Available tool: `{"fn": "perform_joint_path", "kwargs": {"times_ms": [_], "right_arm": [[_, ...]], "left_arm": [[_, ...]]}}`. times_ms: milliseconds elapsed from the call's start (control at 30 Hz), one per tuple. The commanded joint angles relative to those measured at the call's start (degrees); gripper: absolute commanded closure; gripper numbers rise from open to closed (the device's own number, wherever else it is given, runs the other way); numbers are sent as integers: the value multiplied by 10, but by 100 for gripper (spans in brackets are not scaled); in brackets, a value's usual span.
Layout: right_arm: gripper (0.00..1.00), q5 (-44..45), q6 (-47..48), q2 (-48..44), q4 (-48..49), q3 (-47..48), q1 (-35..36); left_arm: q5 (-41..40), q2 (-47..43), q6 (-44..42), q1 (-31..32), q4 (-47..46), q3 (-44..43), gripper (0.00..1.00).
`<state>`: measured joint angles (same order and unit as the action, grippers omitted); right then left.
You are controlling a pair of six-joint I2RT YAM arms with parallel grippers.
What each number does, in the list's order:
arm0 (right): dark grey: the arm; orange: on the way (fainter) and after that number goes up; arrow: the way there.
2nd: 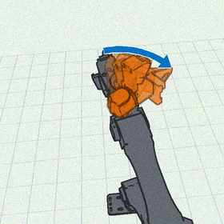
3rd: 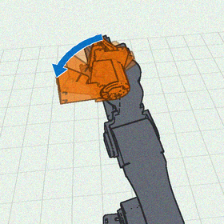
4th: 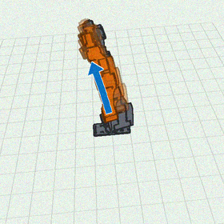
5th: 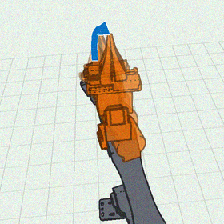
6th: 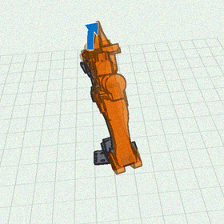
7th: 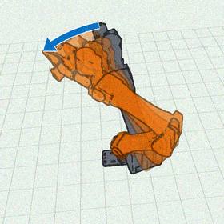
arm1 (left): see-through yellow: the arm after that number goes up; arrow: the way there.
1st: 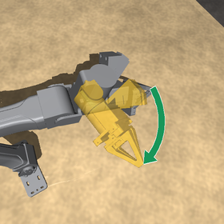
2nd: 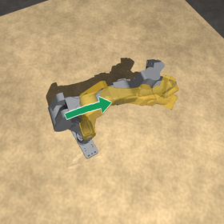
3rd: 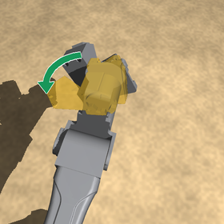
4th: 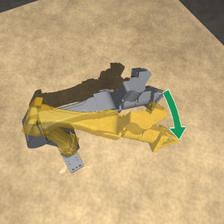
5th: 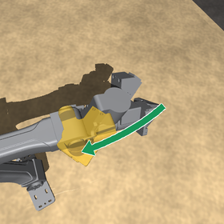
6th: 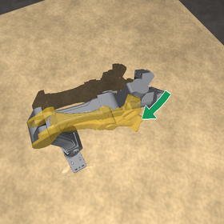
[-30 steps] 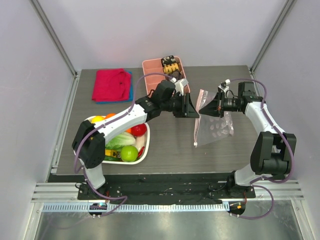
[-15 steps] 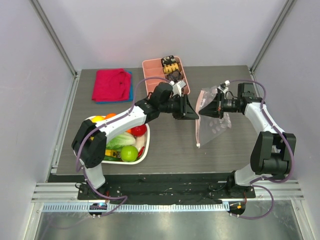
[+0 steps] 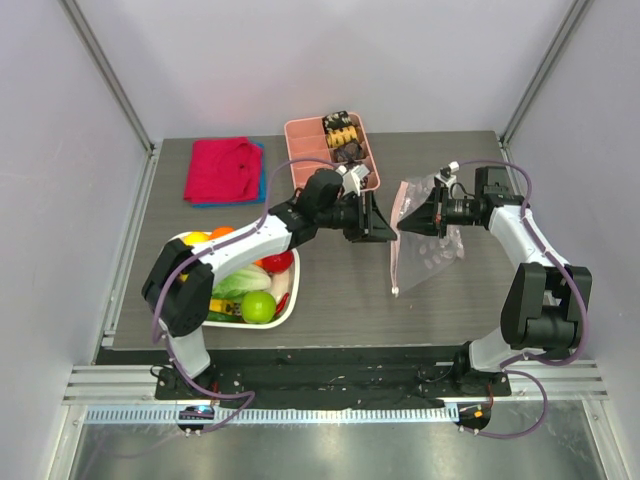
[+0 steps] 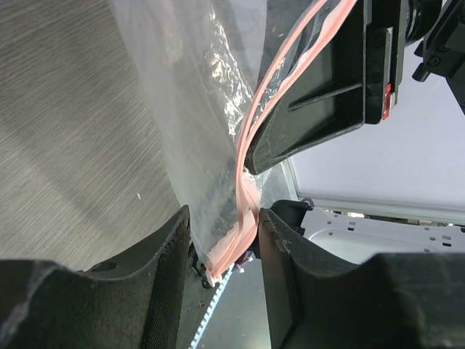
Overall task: Place the food in the zip-top bag and seal the zipper
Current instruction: Open the zipper of the food storage bag.
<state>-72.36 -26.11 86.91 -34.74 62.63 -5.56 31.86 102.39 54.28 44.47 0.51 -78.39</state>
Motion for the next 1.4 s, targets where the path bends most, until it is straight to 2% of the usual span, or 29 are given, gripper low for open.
{"fn": "perform_joint_path", "kwargs": {"times_ms": [0,367,467,567,833,1233,1367], "right_arm": [[99,-9,-9,-13,10,0,4],[99,-13,-14,-10,15,-4,4],[99,-18,-15,-10,15,-4,4],[99,-18,-15,-12,15,-5,4],[99,-11,-27,-13,26,-7,6],[99,-15,-40,-26,35,-8,17],[99,-18,-40,-27,35,-11,17]], "left_arm": [[18,-34,11,-3,-38,11,57],[40,-47,17,-8,-69,29,58],[44,-46,42,-21,-87,48,61],[51,-50,53,-32,-111,54,60],[48,-57,35,-31,-94,51,59],[33,-31,10,-8,-61,17,64],[36,-31,11,-9,-65,23,69]]}}
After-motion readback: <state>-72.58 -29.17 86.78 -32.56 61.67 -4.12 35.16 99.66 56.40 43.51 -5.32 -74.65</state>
